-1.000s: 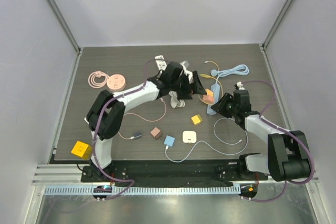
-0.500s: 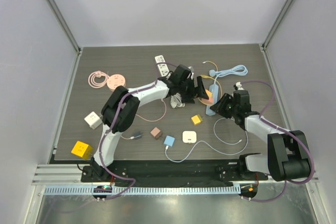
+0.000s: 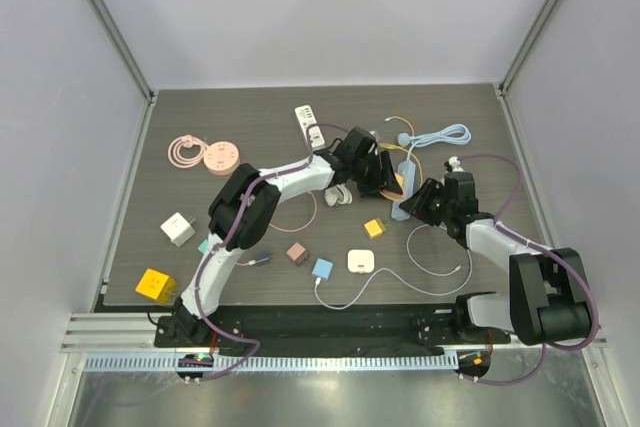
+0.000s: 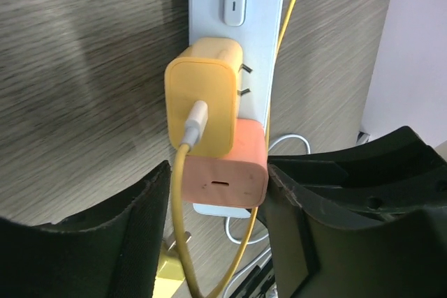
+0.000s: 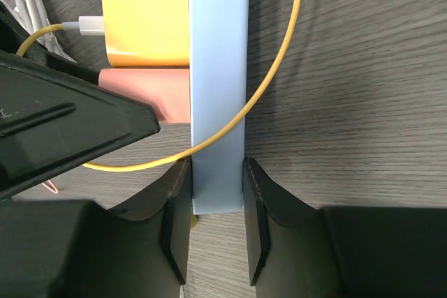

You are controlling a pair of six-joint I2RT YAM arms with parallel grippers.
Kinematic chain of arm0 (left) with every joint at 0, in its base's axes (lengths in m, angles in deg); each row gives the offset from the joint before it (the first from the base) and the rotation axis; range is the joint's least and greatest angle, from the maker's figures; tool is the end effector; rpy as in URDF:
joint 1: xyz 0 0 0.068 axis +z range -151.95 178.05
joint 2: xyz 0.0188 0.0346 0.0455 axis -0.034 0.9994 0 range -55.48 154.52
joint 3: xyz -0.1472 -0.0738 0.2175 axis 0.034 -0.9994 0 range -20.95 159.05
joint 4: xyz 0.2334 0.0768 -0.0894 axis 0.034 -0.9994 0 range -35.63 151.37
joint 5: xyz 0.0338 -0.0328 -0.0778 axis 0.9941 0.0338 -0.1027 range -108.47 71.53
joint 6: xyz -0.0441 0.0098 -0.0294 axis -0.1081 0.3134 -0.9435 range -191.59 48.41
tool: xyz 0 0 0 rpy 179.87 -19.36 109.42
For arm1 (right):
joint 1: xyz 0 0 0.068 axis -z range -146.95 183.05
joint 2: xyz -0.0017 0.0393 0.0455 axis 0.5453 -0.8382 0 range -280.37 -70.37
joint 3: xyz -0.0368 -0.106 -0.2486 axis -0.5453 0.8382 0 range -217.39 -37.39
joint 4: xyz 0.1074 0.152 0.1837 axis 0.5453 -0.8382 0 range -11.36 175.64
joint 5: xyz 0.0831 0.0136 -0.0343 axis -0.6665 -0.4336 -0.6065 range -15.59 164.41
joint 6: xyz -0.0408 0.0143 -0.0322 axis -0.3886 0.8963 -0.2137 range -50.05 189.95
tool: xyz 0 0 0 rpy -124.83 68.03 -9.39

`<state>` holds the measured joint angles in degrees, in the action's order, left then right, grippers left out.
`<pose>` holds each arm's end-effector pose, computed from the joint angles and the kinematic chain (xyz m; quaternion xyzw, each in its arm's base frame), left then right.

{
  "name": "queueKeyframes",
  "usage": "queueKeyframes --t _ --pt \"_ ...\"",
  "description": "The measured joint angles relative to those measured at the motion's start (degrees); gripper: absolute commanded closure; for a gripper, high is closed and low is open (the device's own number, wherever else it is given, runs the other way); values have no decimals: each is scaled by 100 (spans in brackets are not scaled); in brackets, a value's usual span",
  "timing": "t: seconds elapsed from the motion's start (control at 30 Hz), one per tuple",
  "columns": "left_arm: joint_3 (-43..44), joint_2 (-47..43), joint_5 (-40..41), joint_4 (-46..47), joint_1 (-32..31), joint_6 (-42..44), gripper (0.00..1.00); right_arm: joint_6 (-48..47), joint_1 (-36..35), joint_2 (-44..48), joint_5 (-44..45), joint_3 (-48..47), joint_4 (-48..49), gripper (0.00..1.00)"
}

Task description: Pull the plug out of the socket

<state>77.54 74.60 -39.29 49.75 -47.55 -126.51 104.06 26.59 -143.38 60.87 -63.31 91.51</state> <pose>0.3467 -0.3719 0.1649 -0.0018 0.9055 -0.4063 0.1222 0.2329 0.0347 0.1557 0.1689 0.8898 0.2429 0.3474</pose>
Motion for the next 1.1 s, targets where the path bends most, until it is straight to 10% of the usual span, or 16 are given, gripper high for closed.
queueKeyframes --t 0.2,0.4,0.43,0.6,0.8,0.93,1.03,1.1 --pt "227 92 90 -111 -20 -26 49 0 0 0 -4 0 0 99" --pt "380 188 63 -214 -31 -48 88 2 15 0 2 11 20 97" --pt "380 188 61 -216 -31 -50 100 2 15 0 2 11 20 94" --pt "378 188 26 -208 -31 -57 100 0 20 -17 -11 7 24 54" --pt "251 188 -35 15 -83 -225 100 -138 4 -361 -160 -81 -37 43" --pt "197 186 -52 127 -127 -339 100 -170 4 -522 -173 -210 -35 50" --pt "155 175 -70 177 -136 -345 100 -225 7 -551 -55 -216 -114 96" --pt "96 153 -68 240 -129 -343 100 -232 9 -575 42 -234 -162 99"
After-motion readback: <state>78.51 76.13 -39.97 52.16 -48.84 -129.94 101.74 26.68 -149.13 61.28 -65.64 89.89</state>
